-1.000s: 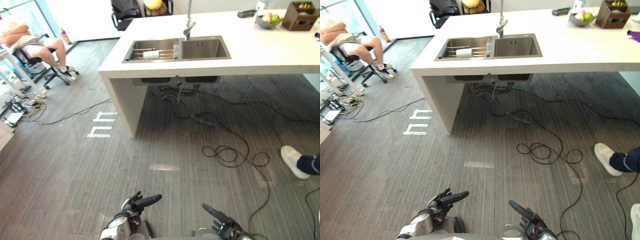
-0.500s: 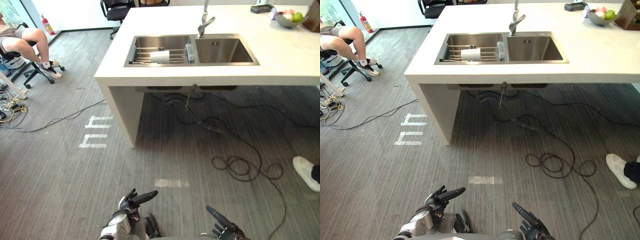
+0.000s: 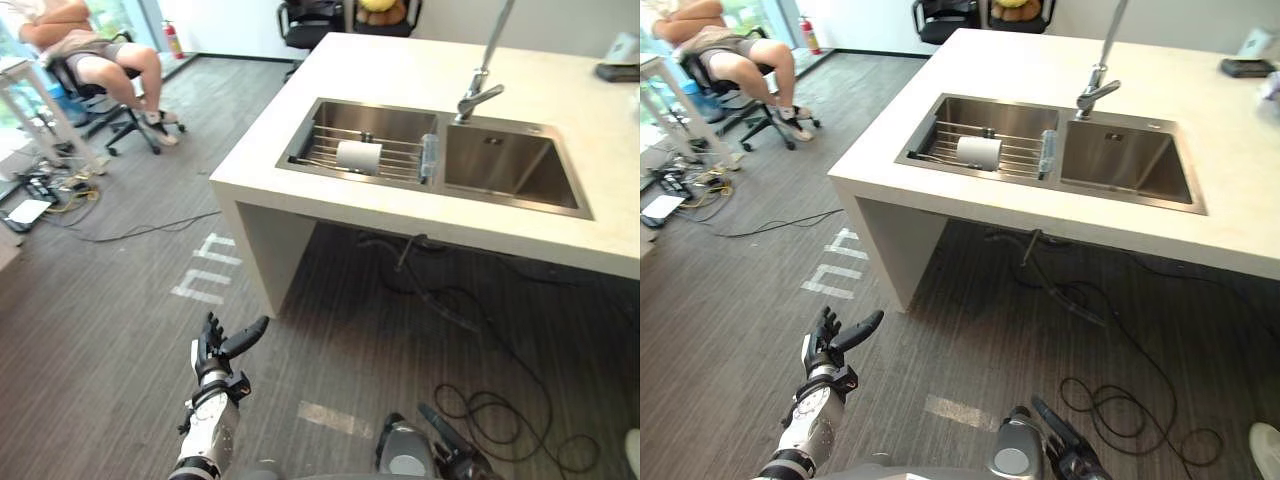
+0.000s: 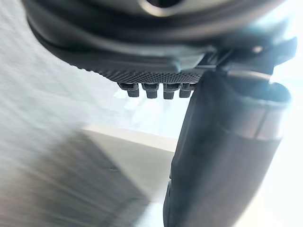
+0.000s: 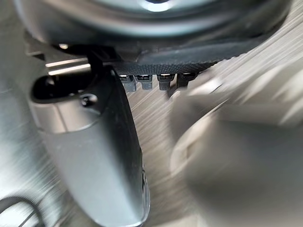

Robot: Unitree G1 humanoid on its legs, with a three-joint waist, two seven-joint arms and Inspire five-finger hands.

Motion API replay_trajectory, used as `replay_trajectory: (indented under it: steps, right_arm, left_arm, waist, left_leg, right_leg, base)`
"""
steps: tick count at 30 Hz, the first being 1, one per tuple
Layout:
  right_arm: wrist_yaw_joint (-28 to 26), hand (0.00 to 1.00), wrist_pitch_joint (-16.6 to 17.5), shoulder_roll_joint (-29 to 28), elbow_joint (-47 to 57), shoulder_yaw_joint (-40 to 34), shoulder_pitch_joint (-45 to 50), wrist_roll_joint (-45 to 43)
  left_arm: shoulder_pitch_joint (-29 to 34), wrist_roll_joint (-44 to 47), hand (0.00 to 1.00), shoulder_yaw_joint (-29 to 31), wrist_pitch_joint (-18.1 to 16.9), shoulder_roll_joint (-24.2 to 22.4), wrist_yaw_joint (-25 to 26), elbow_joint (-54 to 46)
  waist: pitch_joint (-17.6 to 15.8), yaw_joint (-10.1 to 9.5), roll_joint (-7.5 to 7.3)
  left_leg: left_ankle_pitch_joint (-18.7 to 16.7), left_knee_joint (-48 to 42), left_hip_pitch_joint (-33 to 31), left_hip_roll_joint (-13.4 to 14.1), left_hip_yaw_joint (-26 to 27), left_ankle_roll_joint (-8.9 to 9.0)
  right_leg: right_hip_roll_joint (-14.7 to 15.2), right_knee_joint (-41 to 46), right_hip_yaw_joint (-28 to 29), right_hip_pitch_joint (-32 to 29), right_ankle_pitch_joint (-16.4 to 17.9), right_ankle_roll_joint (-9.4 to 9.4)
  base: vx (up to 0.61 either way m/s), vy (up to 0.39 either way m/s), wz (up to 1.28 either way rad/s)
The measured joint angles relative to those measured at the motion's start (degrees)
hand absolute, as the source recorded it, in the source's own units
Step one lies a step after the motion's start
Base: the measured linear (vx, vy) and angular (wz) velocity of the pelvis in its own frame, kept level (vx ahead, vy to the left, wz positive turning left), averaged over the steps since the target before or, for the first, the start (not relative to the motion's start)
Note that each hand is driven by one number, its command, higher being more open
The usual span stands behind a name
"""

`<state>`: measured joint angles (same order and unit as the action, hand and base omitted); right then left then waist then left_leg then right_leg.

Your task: Walk over to the sink, pick up the cup, carry it to the dishwasher, place the cup inside the dishwasher, then close the dishwasher door

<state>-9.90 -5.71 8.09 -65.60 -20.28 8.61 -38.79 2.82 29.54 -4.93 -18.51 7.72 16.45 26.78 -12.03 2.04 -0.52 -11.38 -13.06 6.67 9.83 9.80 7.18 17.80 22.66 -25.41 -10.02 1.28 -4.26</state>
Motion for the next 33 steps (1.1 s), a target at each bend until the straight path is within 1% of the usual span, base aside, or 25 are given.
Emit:
replay_trajectory:
  steps: [1, 3, 4, 7, 8, 9, 10, 11, 12, 13, 14, 15, 16, 17, 18, 19, 20, 21, 22, 23, 24, 25, 29, 31, 33]
  right_arm:
    - [-0.75, 1.0, 0.08, -0.42, 0.74, -0.53, 0.88, -1.41]
    - [-1.28, 1.0, -0.7, -0.3, 1.97, -0.07, 1.79, -1.64]
    - [-1.47, 1.0, -1.64, -0.19, 2.86, 0.53, 2.56, -1.66]
    - [-3.48, 1.0, -4.25, -0.74, 6.19, 1.92, 5.17, -2.91]
    - [-3.55, 1.0, -4.79, -0.62, 7.53, 2.81, 5.5, -2.97]
    - [-3.54, 1.0, -5.19, -0.19, 8.01, 3.56, 5.64, -3.06]
    - [-3.52, 1.0, -5.63, 0.11, 8.02, 3.98, 5.69, -3.28]
    - [-3.48, 1.0, -6.67, 0.96, 8.16, 5.13, 6.0, -3.99]
    - [-3.45, 1.0, -7.23, 1.32, 8.08, 5.21, 6.1, -4.03]
    - [-3.45, 1.0, -7.61, 1.65, 7.97, 5.36, 6.3, -4.02]
    - [-3.51, 1.0, -8.11, 2.23, 8.28, 5.45, 6.9, -3.97]
    - [-3.5, 1.0, -8.65, 2.68, 7.84, 5.6, 7.14, -3.74]
    - [-3.55, 1.0, -9.02, 3.17, 7.53, 5.87, 7.27, -3.68]
    - [-4.05, 1.0, -9.81, 3.94, 6.55, 6.25, 7.24, -3.02]
    - [-4.29, 1.0, -10.21, 4.23, 6.07, 6.48, 7.02, -2.51]
    - [-4.61, 1.0, -10.61, 4.87, 5.36, 7.13, 7.08, -2.12]
    - [-4.66, 1.0, -11.22, 6.63, 5.41, 7.17, 7.62, -1.99]
    - [-4.52, 1.0, -11.13, 7.89, 5.06, 7.1, 7.34, -1.9]
    - [-4.12, 1.0, -11.02, 6.96, 4.92, 7.46, 6.99, -1.72]
    - [-3.07, 1.0, -10.53, 5.76, 5.4, 7.94, 5.91, -1.49]
    - [-2.7, 1.0, -10.43, 5.82, 5.27, 8.31, 5.25, -1.59]
    - [-0.22, 1.0, -10.31, 6.54, 5.05, 13.43, 7.67, -2.71]
    - [-0.21, 1.0, -10.31, 6.54, 5.04, 13.43, 7.69, -2.71]
    - [-0.22, 1.0, -10.23, 6.53, 5.01, 13.42, 7.7, -2.66]
    - [-0.28, 1.0, -9.31, 6.36, 4.42, 13.34, 7.7, -2.65]
  left_arm:
    - [0.16, -0.64, 1.0, -0.55, -0.91, -0.63, 0.94, -2.42]
    - [0.02, -2.41, 1.0, -2.51, -0.99, -1.17, 2.65, -5.58]
    - [-0.13, -3.63, 1.0, -3.59, -1.24, -1.34, 3.55, -7.34]
    - [-0.14, -5.23, 1.0, -3.79, -2.07, -1.88, 5.76, -10.79]
    - [-0.13, -6.55, 1.0, -3.16, -2.27, -1.82, 6.84, -12.82]
    - [-0.11, -7.28, 1.0, -2.69, -2.57, -1.79, 7.62, -14.5]
    - [-0.09, -7.52, 1.0, -2.51, -2.56, -1.93, 8.11, -15.73]
    - [-0.04, -7.94, 1.0, -1.67, -2.58, -1.83, 8.65, -18.24]
    - [-0.29, -8.3, 1.0, -1.33, -2.6, -1.5, 8.65, -21.04]
    - [-0.28, -8.3, 1.0, -1.38, -2.58, -1.49, 8.61, -22.4]
    - [-0.38, -8.31, 1.0, -1.77, -2.56, -1.57, 7.96, -25.07]
    - [-0.52, -8.25, 1.0, -2.45, -2.55, -1.49, 6.23, -28.01]
    - [-0.62, -8.26, 1.0, -2.71, -2.56, -1.33, 4.87, -29.65]
    - [-0.99, -8.25, 1.0, -3.48, -2.61, -0.1, 2.27, -33.18]
    - [-1.19, -8.27, 1.0, -3.92, -2.66, 0.78, 1.26, -35.12]
    - [-1.82, -8.26, 1.0, -4.46, -2.96, 2.0, -0.51, -38.78]
    - [-2.38, -8.16, 1.0, -4.64, -3.27, 1.81, -2.39, -41.62]
    - [-2.45, -7.95, 1.0, -4.44, -3.6, 1.81, -3.13, -42.74]
    - [-4.46, -6.78, 1.0, -4.3, -3.61, 3.33, -4.59, -42.91]
    - [-6.95, -5.64, 1.0, -3.89, -3.23, 4.08, -5.45, -42.89]
    - [-7.67, -4.92, 1.0, -3.85, -2.89, 4.48, -5.55, -42.87]
    - [-10.01, -1.27, 1.0, -9.2, 3.99, 7.08, -8.36, -46.68]
    - [-10.01, -1.27, 1.0, -9.2, 3.99, 7.08, -8.35, -46.67]
    - [-10.04, -1.16, 1.0, -9.2, 4.05, 7.07, -8.13, -46.52]
    - [-11.09, 0.13, 1.0, -9.2, 5.45, 7.02, -7.84, -44.94]
  waist:
    - [0.07, 0.04, 0.06]
    - [0.85, 0.19, 0.37]
    - [1.2, 0.24, 0.23]
    - [2.29, 0.56, 0.56]
    - [2.47, 0.69, 0.7]
    - [2.67, 0.63, 1.08]
    - [2.9, 0.62, 1.03]
    - [3.58, 0.41, 1.29]
    - [3.68, 0.55, 1.34]
    - [3.45, 0.51, 1.81]
    - [2.61, 0.43, 2.03]
    - [2.29, 0.26, 1.52]
    - [2.21, 0.27, 1.46]
    - [2.11, 0.17, 1.3]
    - [2.12, -0.23, 1.32]
    - [2.23, -0.86, 1.64]
    - [2.76, -1.43, 4.18]
    - [2.97, -1.49, 5.81]
    - [3.38, -0.58, 4.37]
    - [2.65, -0.85, 3.14]
    - [2.46, -0.93, 2.97]
    - [8.93, 0.54, 3.31]
    - [8.91, 0.64, 3.27]
    - [8.81, 0.62, 2.99]
    - [8.83, 0.63, 2.82]
  left_leg:
    - [0.3, 1.35, 0.75, 0.45, -0.92, 0.64]
    - [0.9, 3.53, 1.52, 0.62, -1.59, 0.08]
    - [0.97, 4.39, 1.82, 0.69, -1.56, -0.01]
    - [0.24, 5.2, 2.07, 1.24, -0.97, -0.43]
    - [-0.83, 4.74, 2.08, 1.64, -0.38, -0.94]
    - [-2.05, 3.79, 2.05, 2.1, 0.26, -2.23]
    - [-3.26, 2.71, 1.91, 2.19, 0.54, -4.38]
    - [-4.77, -1.47, 1.52, 2.93, 1.15, -7.94]
    - [-4.06, -11.91, -2.26, 4.78, 1.6, -8.55]
    - [-2.79, -18.0, -4.62, 5.8, 1.39, -9.43]
    - [2.16, -29.78, -9.59, 7.32, 0.35, -9.79]
    - [-3.7, -31.04, -12.13, 5.51, 0.34, -5.26]
    - [-5.06, -29.6, -13.56, 4.14, 0.41, -4.82]
    - [-4.83, -24.1, -16.58, 1.63, 1.15, -4.32]
    - [-3.97, -20.08, -17.87, 0.65, 1.51, -3.42]
    - [2.02, -9.46, -18.93, -1.17, 2.04, -2.67]
    - [19.03, -2.24, -19.51, -0.77, 1.6, -2.95]
    - [21.78, -3.55, -19.38, 0.01, 3.01, -6.71]
    - [18.43, -4.36, -18.76, -0.41, 4.08, -6.71]
    - [18.37, -4.38, -18.82, -1.09, 4.86, -6.65]
    - [18.29, -4.27, -18.86, -1.24, 5.39, -6.53]
    - [20.3, 9.13, -11.81, -1.75, 9.63, -5.23]
    - [20.3, 9.34, -11.56, -1.66, 9.86, -5.22]
    - [20.41, 10.09, -10.95, -1.61, 10.38, -5.05]
    - [20.71, 11.77, -9.81, -1.8, 11.07, -4.82]
  right_leg:
    - [-0.74, 0.17, -0.57, 0.5, 0.77, 0.39]
    - [-1.83, -0.96, -0.8, 0.99, 1.17, 0.92]
    - [-2.1, -1.17, -0.84, 0.97, 1.24, 1.02]
    - [-3.07, -1.45, -0.82, 0.74, 1.61, 1.0]
    - [-3.74, -1.02, 0.0, 0.25, 2.23, 1.05]
    - [-4.13, 0.01, 0.73, -0.34, 3.23, 1.21]
    - [-4.16, 0.99, 1.12, -0.71, 3.89, 1.38]
    - [-4.6, 1.98, 1.53, -0.53, 5.74, 1.43]
    - [-5.2, 1.67, 1.26, 1.18, 6.81, 1.27]
    - [-5.76, 0.36, 1.05, 3.02, 6.85, 1.36]
    - [-5.79, -3.12, 0.55, 7.56, 6.69, 1.26]
    - [-4.56, -5.96, 0.28, 11.46, 6.71, 1.12]
    - [-4.15, -7.41, 0.23, 13.17, 6.72, 1.12]
    - [-3.46, -9.83, 0.18, 16.04, 6.69, 1.06]
    - [-3.09, -10.52, 0.09, 17.03, 6.58, 0.66]
    - [-3.26, -10.43, 0.34, 18.41, 6.71, -2.19]
    - [-4.9, -9.63, 1.89, 19.69, 8.25, -4.7]
    - [-5.73, -8.83, 3.01, 20.5, 9.5, -5.49]
    - [-4.62, -7.64, 4.7, 20.51, 11.11, -5.37]
    - [-3.77, -7.35, 6.57, 19.51, 11.61, -5.34]
    - [-3.74, -7.57, 7.36, 19.09, 11.87, -4.85]
    - [-5.41, -14.61, 9.86, 20.89, 9.07, -5.89]
    - [-5.42, -14.65, 10.11, 20.89, 9.08, -5.88]
    - [-5.43, -14.76, 10.64, 20.9, 9.06, -5.85]
    - [-5.38, -14.86, 11.16, 20.91, 9.1, -5.78]
  base:
    - [0.12, -0.195, 0.14]
    - [0.1, -0.101, 0.03]
    - [0.09, -0.012, -0.03]
    - [0.12, 0.017, -0.08]
    - [0.19, 0.031, -0.24]
    - [0.13, 0.02, -0.25]
    - [0.22, 0.0, -0.26]
    - [0.26, -0.026, -0.16]
    - [0.3, -0.051, -0.1]
    - [0.28, -0.063, 0.09]
    - [0.29, -0.027, 0.21]
    - [0.31, 0.004, 0.28]
    - [0.36, 0.06, 0.26]
    - [0.3, 0.067, 0.12]
    - [0.37, 0.111, -0.08]
    - [0.32, 0.142, -0.38]
    - [0.34, 0.179, -0.55]
    - [0.35, 0.216, -0.36]
    - [0.29, 0.172, -0.27]
    - [0.23, 0.12, -0.16]
    - [0.1, 0.033, -0.22]
    - [0.02, 0.008, -0.09]
    - [0.0, 0.0, -0.02]
    - [0.0, -0.003, -0.15]
    - [-0.01, -0.01, -0.15]
